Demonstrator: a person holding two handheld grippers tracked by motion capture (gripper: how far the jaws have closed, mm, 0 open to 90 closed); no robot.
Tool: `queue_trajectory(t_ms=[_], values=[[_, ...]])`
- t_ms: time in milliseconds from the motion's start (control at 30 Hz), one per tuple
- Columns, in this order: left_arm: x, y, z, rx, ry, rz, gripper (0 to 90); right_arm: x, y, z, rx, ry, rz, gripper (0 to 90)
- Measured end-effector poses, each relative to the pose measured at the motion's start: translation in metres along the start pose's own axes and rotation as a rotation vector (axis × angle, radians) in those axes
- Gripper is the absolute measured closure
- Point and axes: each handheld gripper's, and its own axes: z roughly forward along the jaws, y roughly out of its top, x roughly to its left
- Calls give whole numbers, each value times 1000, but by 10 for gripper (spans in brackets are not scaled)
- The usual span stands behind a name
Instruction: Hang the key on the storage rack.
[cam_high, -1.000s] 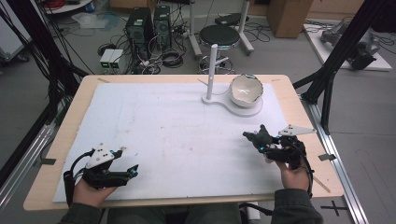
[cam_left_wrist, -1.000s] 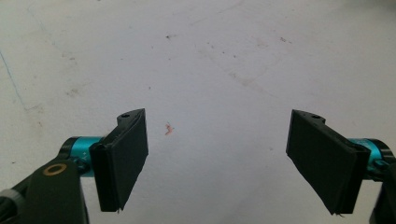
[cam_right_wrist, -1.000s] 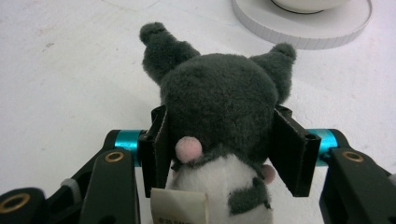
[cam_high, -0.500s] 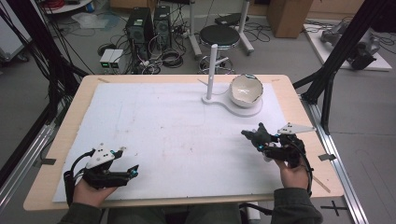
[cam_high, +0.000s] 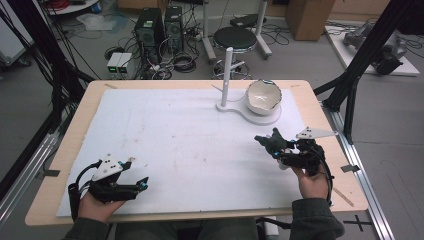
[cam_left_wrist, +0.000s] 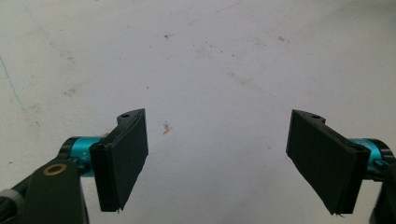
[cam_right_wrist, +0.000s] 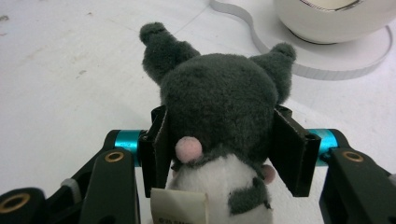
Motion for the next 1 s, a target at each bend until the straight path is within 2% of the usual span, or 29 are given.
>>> queue_trajectory(t_ms=[433,567,1000], values=[[2,0,-1,1,2,1,212,5,25,-1,-12,49,-16,449],[1,0,-2,0,2,1,211,5,35,-2,-15,77,-20,449],[2,-1,-2,-4,-1,-3,212,4,50,-1,-13,110,-14,448]])
